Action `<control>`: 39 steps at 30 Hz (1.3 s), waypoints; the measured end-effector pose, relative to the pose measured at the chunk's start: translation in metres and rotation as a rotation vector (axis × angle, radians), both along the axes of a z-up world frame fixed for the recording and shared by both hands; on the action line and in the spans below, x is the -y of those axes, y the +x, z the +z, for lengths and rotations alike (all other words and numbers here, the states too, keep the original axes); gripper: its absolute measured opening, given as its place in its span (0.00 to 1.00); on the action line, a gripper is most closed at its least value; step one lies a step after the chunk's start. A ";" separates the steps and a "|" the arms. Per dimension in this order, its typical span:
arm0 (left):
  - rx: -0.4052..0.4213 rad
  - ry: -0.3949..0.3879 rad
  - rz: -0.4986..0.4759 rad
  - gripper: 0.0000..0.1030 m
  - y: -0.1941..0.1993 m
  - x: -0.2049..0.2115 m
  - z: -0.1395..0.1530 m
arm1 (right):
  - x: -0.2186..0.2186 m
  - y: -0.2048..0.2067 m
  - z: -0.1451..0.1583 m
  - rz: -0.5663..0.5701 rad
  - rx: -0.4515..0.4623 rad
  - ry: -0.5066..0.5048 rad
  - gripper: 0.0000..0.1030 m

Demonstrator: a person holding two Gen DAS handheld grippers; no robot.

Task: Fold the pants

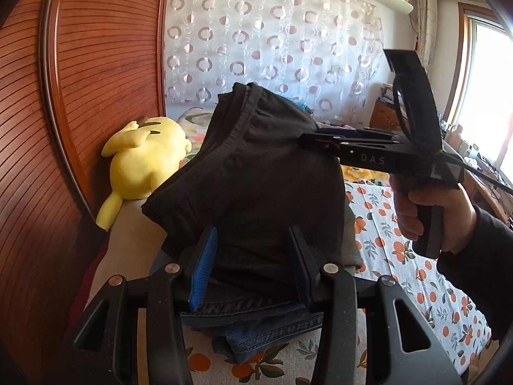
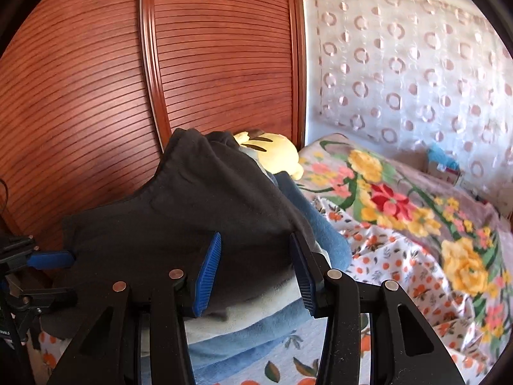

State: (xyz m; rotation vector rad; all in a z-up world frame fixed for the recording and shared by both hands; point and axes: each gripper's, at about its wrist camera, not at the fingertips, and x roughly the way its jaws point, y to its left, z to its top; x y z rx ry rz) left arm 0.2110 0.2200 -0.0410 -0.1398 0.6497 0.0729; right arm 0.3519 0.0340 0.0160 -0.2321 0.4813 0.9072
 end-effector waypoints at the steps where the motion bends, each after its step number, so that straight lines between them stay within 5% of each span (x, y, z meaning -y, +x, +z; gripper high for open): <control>1: 0.005 0.005 0.002 0.44 -0.001 0.001 0.001 | 0.001 -0.002 0.001 -0.002 0.003 0.006 0.45; 14: 0.035 0.052 -0.024 0.45 -0.013 0.036 0.017 | 0.062 -0.069 0.000 -0.115 0.016 0.042 0.45; 30: 0.040 0.077 -0.223 0.50 -0.002 0.153 0.002 | 0.203 -0.183 -0.018 -0.382 -0.013 0.034 0.45; 34: 0.020 0.064 -0.258 0.69 0.000 0.176 -0.004 | 0.221 -0.203 -0.019 -0.434 -0.018 0.043 0.45; 39: 0.019 0.069 -0.282 0.77 -0.002 0.201 -0.007 | 0.232 -0.225 -0.019 -0.481 -0.029 0.049 0.45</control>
